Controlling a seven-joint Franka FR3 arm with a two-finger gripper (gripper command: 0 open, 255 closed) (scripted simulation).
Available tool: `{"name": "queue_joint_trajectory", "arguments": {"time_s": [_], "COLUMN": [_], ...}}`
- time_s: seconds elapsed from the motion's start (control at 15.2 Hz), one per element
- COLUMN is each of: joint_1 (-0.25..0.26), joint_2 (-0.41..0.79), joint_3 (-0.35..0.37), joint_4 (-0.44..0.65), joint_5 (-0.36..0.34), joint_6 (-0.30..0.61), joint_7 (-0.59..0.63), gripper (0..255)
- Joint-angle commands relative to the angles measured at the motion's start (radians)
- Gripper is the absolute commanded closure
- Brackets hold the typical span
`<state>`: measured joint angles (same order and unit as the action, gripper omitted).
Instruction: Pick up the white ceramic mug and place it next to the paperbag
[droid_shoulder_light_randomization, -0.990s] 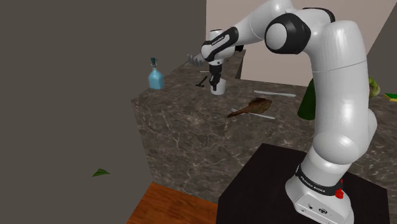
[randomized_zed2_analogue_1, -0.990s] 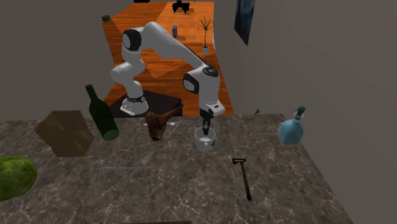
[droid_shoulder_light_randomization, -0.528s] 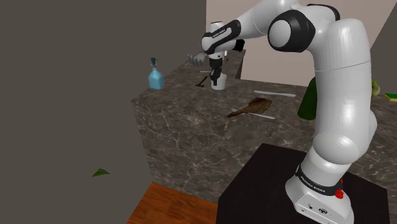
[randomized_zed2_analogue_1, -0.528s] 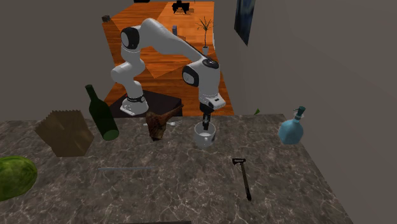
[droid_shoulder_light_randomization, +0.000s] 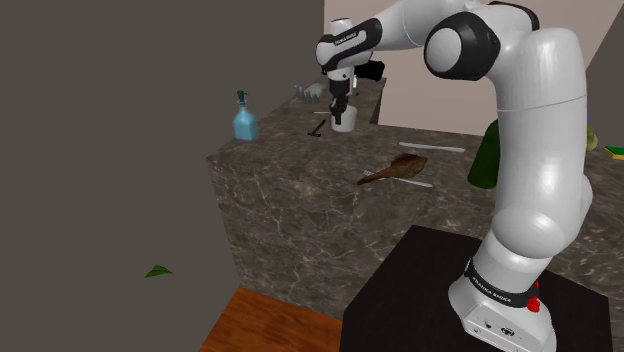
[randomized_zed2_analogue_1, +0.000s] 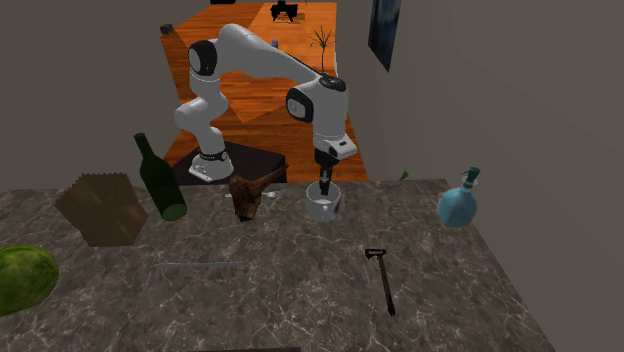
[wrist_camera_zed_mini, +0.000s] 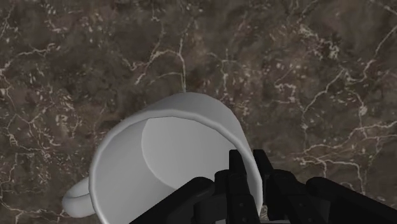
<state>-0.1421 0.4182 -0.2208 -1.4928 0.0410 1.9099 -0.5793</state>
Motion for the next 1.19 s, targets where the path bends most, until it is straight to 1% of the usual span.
{"name": "queue_joint_trajectory", "arguments": {"time_s": [0.0, 0.59, 1.12], "joint_1": [0.000, -0.004, -0.012], "joint_2": [-0.006, -0.013, 0.000], "joint_3": [-0.001, -0.003, -0.005], "joint_4": [0.017, 0.128, 0.257], "joint_5": [-0.001, -0.003, 0.000], "joint_6": [-0.024, -0.141, -0.256], "joint_7": [-0.001, -0.002, -0.006], "gripper": [255, 255, 255]}}
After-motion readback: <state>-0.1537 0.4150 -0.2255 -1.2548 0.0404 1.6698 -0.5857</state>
